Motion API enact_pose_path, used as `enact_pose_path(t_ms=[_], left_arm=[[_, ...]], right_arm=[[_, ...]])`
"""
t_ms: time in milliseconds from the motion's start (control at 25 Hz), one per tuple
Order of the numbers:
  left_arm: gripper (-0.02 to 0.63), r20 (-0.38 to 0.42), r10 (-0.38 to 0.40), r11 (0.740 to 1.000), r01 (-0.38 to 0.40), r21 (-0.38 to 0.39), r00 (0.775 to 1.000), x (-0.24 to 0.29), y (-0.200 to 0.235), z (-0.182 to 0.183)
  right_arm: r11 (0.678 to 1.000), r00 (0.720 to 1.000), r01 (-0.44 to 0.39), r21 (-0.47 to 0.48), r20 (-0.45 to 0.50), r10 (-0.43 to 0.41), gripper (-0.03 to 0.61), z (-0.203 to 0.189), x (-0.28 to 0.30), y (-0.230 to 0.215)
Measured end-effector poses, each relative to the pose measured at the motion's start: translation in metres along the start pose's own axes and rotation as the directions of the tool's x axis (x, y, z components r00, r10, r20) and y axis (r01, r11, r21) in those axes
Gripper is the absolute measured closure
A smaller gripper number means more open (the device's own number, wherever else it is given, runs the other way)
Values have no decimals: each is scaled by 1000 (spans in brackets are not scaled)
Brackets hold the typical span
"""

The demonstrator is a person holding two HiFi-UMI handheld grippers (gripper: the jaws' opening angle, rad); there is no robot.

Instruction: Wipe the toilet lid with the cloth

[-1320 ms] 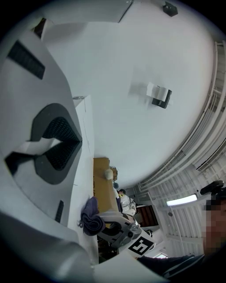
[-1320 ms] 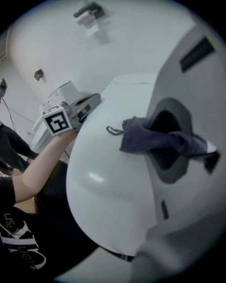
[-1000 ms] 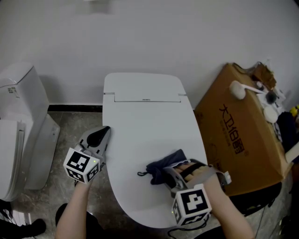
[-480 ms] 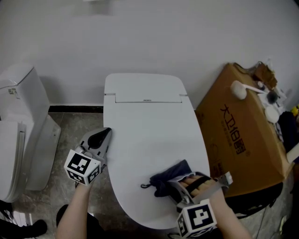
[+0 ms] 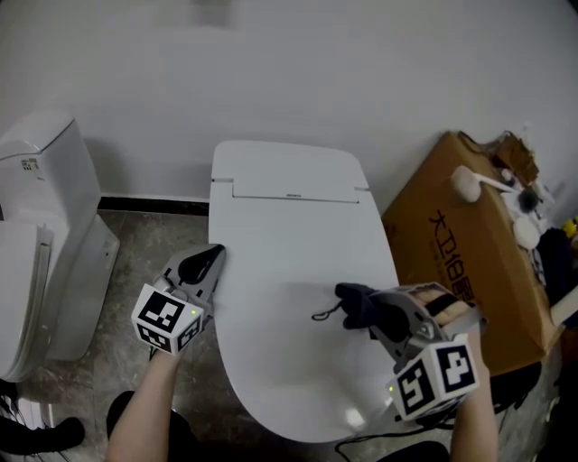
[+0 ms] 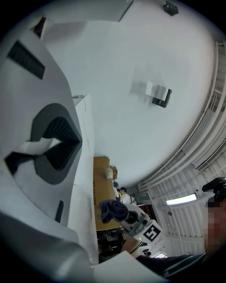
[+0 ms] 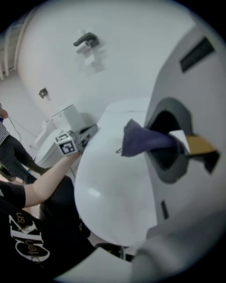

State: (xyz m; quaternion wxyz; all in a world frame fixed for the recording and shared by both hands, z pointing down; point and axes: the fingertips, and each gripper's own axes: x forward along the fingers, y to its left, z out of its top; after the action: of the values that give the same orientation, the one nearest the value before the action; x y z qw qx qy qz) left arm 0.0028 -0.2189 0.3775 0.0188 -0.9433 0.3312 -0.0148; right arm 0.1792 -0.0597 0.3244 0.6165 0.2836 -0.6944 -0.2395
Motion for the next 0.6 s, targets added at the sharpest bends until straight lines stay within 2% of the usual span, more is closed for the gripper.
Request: enact_pose_path(t_ms=[200,320,600], left_arm=[[598,-6,-1,1000,1,0,1000,-3,-1,-2],[598,-5,5,1000,-5,3,1000,-1,-1,-1],[598,-17,-2,1000,2,20,1000,-2,-6,-1]], right_arm=[[992,997,68,-110,-26,-71,515,-18,50,-81],[986,995,66,-155,-69,-78,515,-32,95,-119],[988,990,-11,-153,-140,-11,515,-55,180,-147]])
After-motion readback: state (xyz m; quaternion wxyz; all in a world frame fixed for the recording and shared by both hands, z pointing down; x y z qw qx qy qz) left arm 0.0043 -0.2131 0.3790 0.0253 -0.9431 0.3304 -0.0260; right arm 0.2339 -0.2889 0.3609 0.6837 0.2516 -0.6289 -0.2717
